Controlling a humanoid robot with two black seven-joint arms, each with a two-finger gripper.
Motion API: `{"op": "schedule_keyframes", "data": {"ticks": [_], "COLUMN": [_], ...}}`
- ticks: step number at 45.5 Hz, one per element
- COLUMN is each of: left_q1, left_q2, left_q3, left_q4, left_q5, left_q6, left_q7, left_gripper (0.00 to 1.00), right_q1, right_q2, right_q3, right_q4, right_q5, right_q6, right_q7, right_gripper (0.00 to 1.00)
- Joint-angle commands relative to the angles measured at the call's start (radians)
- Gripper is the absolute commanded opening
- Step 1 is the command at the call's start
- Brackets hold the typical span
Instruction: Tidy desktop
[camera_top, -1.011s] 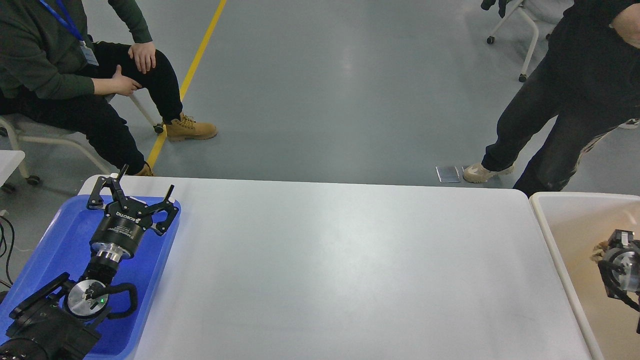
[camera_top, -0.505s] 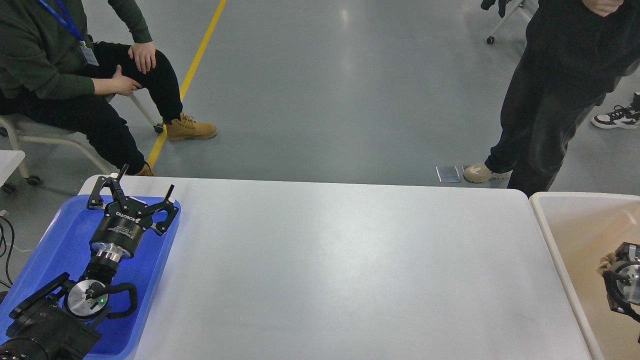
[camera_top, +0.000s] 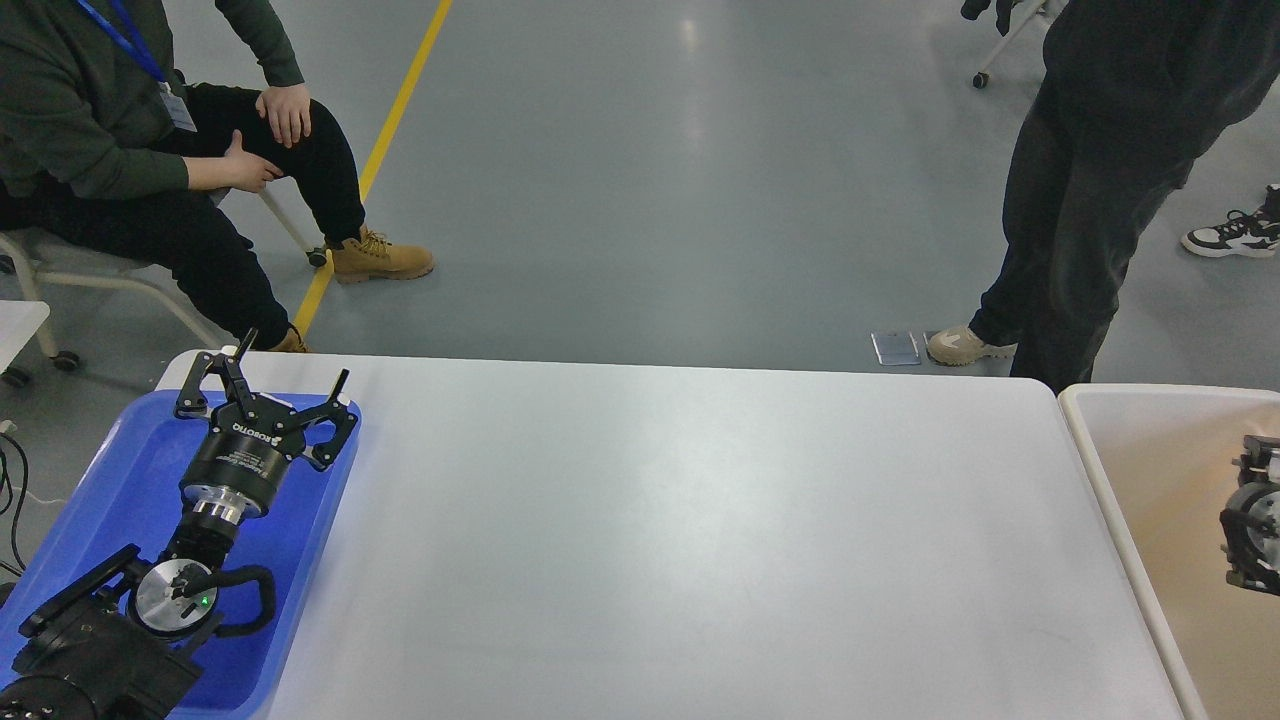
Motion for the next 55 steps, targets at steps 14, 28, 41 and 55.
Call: {"op": "schedule_keyframes", "data": {"ticks": [14,28,41,55], "left_q1": [0.0,0.0,0.0,0.0], "left_q2": [0.0,0.0,0.0,0.0], "left_q3": [0.001,0.001,0.001,0.001], "left_q4": [0.0,0.0,0.0,0.0], "left_q5": [0.0,0.0,0.0,0.0], "left_q6": [0.0,0.0,0.0,0.0], "left_q7": [0.0,0.0,-0.002,-0.002], "left_gripper": [0.99,0.99,0.99,0.99], "right_q1": [0.18,0.203,0.191,0.134], "right_q2": [-0.112,-0.065,0.141,0.228], "right_q3": [-0.031,0.322,0.557,0.58], "right_q4": [0.264,0.358,0.369,0.355], "right_q5": [0.01,0.012,0.072,0.148], "right_q6": [-0.007,0.0,0.002,0.232], "right_q7": [0.002,0.005,0.005,0.004], "right_gripper": [1.0,1.0,1.0,1.0]}}
